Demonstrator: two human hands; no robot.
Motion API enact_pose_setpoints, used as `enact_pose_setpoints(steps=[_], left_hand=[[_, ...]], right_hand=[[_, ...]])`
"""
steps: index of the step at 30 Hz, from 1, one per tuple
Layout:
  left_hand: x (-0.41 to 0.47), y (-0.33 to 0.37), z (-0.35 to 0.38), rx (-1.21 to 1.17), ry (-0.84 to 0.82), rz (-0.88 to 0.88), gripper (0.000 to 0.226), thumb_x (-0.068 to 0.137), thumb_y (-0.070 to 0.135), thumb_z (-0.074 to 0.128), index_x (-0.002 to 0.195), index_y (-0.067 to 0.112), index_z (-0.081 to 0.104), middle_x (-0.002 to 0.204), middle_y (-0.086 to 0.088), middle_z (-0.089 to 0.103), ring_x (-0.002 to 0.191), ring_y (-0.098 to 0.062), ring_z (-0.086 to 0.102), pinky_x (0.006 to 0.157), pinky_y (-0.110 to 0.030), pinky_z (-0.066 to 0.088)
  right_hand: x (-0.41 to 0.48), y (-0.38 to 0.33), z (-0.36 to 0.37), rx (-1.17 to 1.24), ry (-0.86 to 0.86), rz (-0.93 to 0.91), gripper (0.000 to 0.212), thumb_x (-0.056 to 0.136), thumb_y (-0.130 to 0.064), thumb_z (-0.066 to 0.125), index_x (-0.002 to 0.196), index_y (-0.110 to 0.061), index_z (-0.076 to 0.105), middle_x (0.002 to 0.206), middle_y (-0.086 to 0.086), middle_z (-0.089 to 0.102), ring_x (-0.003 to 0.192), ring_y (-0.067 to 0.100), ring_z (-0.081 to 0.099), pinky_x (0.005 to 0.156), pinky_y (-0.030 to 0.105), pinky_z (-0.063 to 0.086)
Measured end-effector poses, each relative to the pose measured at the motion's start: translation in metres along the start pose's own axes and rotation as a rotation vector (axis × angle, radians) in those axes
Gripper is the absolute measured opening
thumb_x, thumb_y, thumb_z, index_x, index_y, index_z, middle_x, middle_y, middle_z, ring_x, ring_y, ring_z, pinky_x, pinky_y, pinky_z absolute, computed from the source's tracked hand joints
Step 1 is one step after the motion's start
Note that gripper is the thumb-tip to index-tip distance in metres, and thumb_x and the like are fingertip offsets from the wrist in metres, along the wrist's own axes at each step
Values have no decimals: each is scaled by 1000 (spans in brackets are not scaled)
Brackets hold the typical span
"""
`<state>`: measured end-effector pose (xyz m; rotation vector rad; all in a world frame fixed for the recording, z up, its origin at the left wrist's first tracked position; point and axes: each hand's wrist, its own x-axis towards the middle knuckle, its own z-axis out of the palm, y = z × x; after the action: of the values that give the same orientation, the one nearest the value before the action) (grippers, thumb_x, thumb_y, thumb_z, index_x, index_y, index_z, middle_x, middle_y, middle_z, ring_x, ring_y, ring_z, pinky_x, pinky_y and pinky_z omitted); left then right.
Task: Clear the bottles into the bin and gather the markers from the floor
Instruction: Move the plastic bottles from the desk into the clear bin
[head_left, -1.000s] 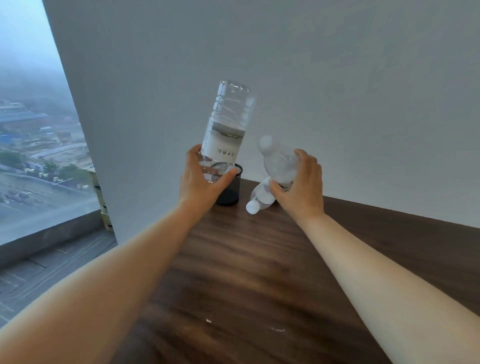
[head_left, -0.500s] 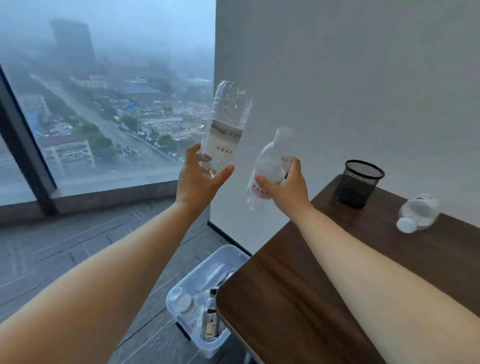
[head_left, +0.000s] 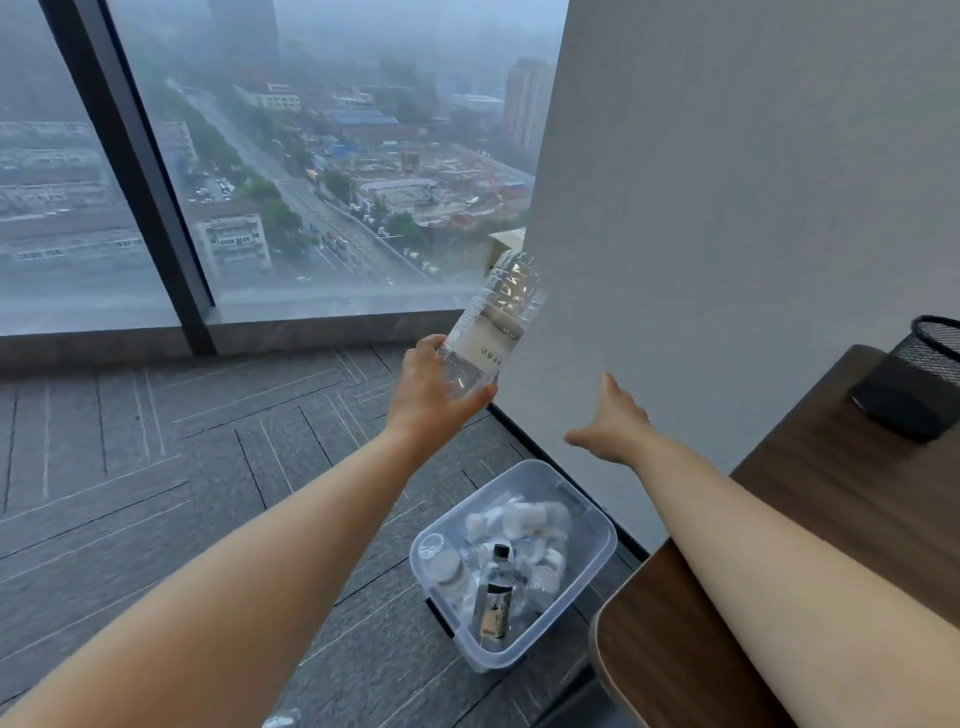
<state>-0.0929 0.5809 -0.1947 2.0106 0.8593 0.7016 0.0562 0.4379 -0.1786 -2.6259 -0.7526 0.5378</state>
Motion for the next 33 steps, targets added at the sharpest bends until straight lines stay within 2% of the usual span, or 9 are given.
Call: enact_pose_setpoints(steps=[5, 12, 17, 21, 23, 25, 28, 30, 33], left_hand=[[2, -18, 29, 122, -125, -148, 78, 73, 36, 72, 136, 20, 29, 133, -11, 34, 106, -30, 54, 94, -47, 49], [0, -28, 57, 287, -363, -223, 81, 75, 28, 72, 140, 14, 27, 134, -14, 34, 103, -27, 51, 89, -35, 47], [-5, -38, 79, 359, -539, -228, 84, 74, 33, 75, 141, 15, 28, 137, -16, 36, 116, -30, 50, 102, -40, 44], [-5, -37, 97, 335, -569, -210, 106, 79, 53, 63, 150, 16, -7, 157, -17, 8, 144, -32, 19, 116, -48, 22], [-4, -33, 100, 337, -527, -190, 104, 83, 57, 55, 148, 15, -15, 159, -13, -3, 147, -30, 6, 118, -52, 15], [-1, -27, 97, 318, -453, -166, 94, 87, 52, 52, 150, 13, -8, 159, -15, 2, 146, -32, 11, 118, -48, 17], [-1, -19, 86, 278, -360, -92, 70, 91, 39, 54, 146, 8, 23, 148, -17, 33, 134, -29, 38, 112, -42, 32], [-3, -14, 78, 270, -313, -39, 46, 92, 31, 54, 131, 9, 46, 128, -12, 55, 115, -24, 55, 101, -40, 45], [-11, -2, 66, 253, -226, -12, 22, 92, 24, 51, 105, 11, 63, 103, -7, 68, 91, -23, 62, 85, -41, 53]], right_hand=[[4, 8, -6, 64, 79, 9, 80, 83, -23, 61, 146, -8, 14, 146, 14, 35, 134, 36, 33, 107, 37, 31], [7, 7, -4, 150, 81, -28, 75, 84, -25, 58, 145, -13, 16, 143, 12, 39, 131, 34, 33, 105, 41, 37], [9, 9, -4, 180, 71, -57, 79, 85, -22, 60, 147, -15, 12, 147, 13, 35, 135, 32, 31, 106, 41, 35], [10, 9, -4, 176, 83, -65, 80, 84, -22, 61, 147, -15, 12, 147, 14, 36, 135, 33, 33, 108, 42, 35], [9, 9, -5, 185, 81, -64, 79, 84, -22, 60, 147, -15, 12, 146, 14, 37, 133, 33, 34, 108, 44, 36], [9, 9, -4, 199, 72, -62, 78, 84, -20, 58, 147, -16, 13, 145, 14, 37, 133, 33, 35, 107, 46, 37], [7, 8, -4, 199, 69, -72, 76, 84, -20, 57, 146, -17, 14, 142, 14, 40, 130, 32, 39, 106, 45, 37], [4, 7, -4, 191, 71, -87, 73, 85, -19, 56, 146, -16, 16, 136, 14, 45, 124, 32, 45, 102, 41, 41], [-3, 7, -8, 181, 91, -130, 62, 87, -18, 53, 142, -12, 26, 128, 14, 53, 114, 30, 52, 90, 35, 43]])
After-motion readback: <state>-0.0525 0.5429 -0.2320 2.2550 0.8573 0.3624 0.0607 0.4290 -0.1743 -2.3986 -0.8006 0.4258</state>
